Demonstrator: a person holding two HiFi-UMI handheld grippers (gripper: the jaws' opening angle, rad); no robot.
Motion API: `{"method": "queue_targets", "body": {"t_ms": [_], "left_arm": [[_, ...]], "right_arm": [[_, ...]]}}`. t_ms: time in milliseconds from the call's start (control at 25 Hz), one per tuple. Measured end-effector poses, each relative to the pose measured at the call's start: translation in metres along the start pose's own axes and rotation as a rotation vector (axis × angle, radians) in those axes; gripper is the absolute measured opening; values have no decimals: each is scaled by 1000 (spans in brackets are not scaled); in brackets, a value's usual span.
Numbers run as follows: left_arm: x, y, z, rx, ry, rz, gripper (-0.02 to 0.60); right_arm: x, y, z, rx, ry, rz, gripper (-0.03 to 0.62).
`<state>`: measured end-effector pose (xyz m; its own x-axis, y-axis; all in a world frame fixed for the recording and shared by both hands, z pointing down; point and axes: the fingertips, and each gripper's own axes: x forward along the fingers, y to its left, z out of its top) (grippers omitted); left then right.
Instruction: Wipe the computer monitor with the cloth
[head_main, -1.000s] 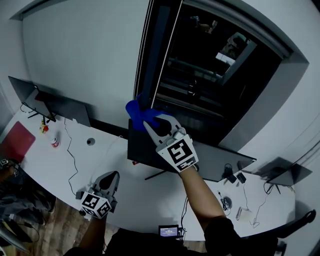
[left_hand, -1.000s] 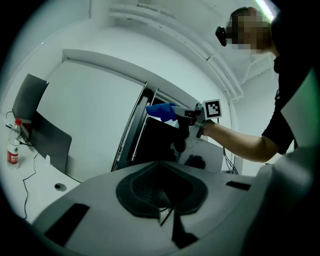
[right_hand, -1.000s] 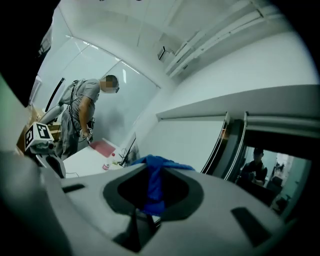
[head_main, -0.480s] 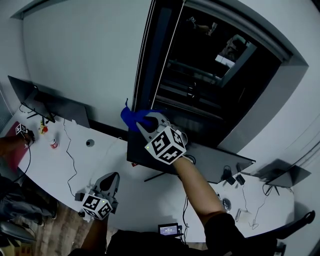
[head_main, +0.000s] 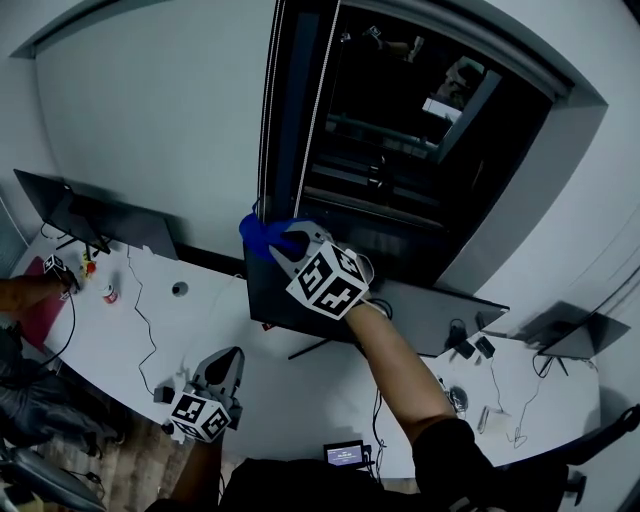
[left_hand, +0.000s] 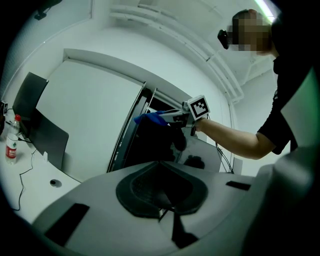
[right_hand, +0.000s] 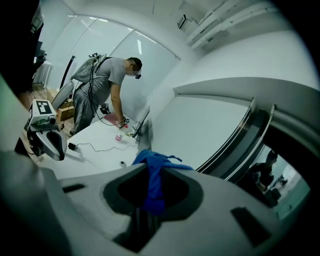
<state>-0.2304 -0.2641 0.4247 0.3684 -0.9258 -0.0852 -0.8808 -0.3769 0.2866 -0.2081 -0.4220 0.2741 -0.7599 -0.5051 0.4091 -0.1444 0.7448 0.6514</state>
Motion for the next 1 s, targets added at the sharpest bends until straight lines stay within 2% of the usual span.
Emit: {"method": "queue_targets", "body": {"t_ms": [1000], "left_arm": [[43, -87, -5, 50, 38, -131, -6]], "right_arm": [[-91, -13, -77, 33, 69, -69, 61]]}}
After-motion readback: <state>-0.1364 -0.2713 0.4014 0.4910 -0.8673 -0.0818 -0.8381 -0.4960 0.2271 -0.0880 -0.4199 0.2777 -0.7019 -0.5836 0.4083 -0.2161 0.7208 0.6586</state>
